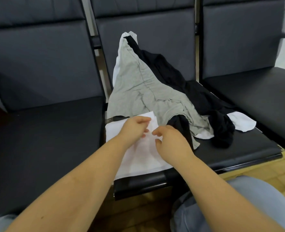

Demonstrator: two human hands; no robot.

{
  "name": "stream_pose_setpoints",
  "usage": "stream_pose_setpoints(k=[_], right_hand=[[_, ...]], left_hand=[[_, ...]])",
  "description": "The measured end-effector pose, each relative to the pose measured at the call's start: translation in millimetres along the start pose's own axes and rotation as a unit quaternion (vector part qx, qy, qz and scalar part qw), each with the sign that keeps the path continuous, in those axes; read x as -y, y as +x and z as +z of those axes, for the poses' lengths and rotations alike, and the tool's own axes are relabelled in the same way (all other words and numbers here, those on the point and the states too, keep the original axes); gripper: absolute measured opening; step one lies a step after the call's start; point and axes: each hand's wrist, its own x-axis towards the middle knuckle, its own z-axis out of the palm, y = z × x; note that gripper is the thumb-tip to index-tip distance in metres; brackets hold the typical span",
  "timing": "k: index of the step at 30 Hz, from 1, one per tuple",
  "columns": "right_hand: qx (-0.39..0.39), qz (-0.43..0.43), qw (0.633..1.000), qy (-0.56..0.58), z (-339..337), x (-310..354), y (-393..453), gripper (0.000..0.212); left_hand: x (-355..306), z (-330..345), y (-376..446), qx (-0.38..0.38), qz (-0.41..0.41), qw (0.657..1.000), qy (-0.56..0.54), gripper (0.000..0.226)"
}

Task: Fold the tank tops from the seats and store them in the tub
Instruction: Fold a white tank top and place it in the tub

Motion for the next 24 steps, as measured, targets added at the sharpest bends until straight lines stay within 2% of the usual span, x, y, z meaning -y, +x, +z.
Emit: stream_pose_setpoints(k=[2,5,8,12,15,17,19,21,24], right_hand=[[0.032,-0.019,0.999,0.004,9,2,4,0.033],[0.056,-0.065,0.996,-0.018,24,7,10,0.039],[0.1,-0.097,0.99,-0.03,41,16,14,0.051],[0.157,-0.097,0.979,-0.089,58,27,14,0.068],[0.155,-0.128,0.974,-0.099,63,32,12,0.068],[0.172,-0.14,0.97,-0.104,65,34,12,0.065],[0.182,-0.1,0.973,-0.098,65,32,17,0.066],[0.168,-0.023,0.981,-0.095,63,25,24,0.068],[0.137,0.06,0.98,-0.131,55,15,34,0.073]], left_hand=[[9,-24,-8,-0.087,0.025,0.995,0.05,0.024],[36,-55,-23,-0.165,-0.009,0.976,0.14,0.037],[56,-68,-38,-0.139,-0.065,0.98,0.128,0.053],[61,-66,-51,-0.081,-0.094,0.989,0.084,0.058],[64,-61,-56,-0.029,-0.123,0.992,0.019,0.065],[68,-62,-57,-0.021,-0.149,0.988,-0.029,0.068],[71,-64,-53,-0.012,-0.185,0.975,-0.12,0.061],[73,-66,-51,-0.008,-0.207,0.957,-0.202,0.045],[76,-68,-49,-0.03,-0.206,0.958,-0.196,0.035]])
